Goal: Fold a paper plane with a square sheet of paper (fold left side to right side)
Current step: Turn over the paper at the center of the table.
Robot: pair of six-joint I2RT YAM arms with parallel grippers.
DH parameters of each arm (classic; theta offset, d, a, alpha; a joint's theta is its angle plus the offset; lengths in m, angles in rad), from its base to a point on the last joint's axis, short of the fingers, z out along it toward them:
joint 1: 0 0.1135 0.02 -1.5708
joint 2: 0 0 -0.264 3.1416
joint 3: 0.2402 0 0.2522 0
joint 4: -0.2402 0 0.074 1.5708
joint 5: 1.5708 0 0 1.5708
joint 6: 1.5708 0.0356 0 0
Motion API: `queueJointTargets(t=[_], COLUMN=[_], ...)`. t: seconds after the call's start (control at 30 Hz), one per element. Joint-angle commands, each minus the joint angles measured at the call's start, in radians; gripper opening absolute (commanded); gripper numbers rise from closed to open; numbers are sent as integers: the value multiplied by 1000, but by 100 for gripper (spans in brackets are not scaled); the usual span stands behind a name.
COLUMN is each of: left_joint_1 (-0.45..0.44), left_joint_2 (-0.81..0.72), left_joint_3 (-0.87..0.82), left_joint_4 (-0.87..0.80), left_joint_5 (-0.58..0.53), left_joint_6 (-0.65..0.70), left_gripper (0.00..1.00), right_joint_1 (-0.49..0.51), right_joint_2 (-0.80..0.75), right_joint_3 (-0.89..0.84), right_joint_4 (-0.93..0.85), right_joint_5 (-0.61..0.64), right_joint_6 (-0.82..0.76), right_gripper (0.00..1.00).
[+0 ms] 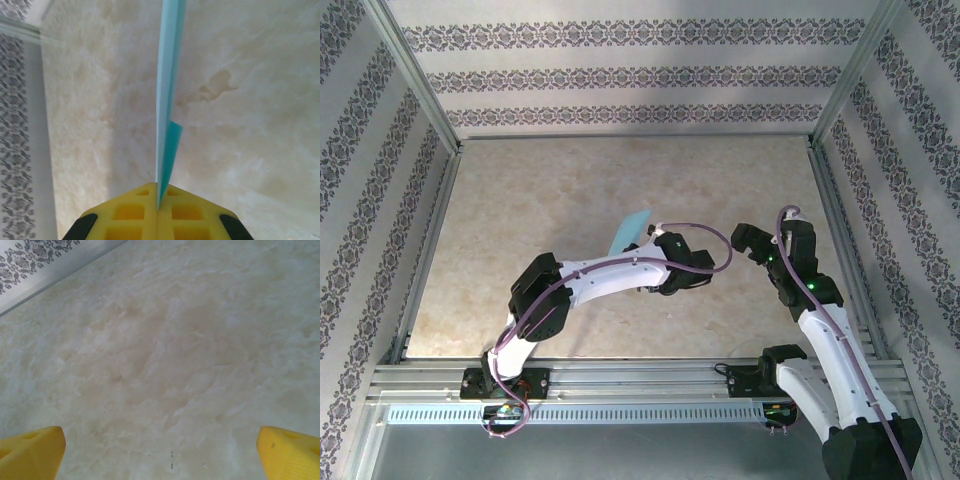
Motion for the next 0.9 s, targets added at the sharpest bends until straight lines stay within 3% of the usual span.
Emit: queueJointTargets(t=[0.0, 0.23, 0.5, 0.63, 0.73, 0.87], left_joint_1=[41, 101, 127, 133, 136, 143], left_joint_2=[11, 12, 8, 11, 11, -3], left_joint_3=[-52, -119, -163, -171, -178, -189], left_joint_4=[74, 242, 386, 434, 461, 511], left_joint_5=[141, 308, 456, 502, 533, 576], left_joint_6=[-56, -32, -25, -20, -19, -11], left_gripper=[0, 1, 9, 16, 26, 31], right_joint_1=[-15, -28, -34, -35, -35, -36], right_joint_2=[-19, -10, 20, 27, 27, 33], right_joint_3=[-13, -22, -31, -29, -30, -29], right_joint_4=[-14, -3, 16, 17, 14, 15], right_joint_5=[20, -9, -64, -84, -91, -116], right_joint_6=[-20, -27, -30, -36, -38, -39], right_gripper=[98, 98, 98, 98, 98, 98])
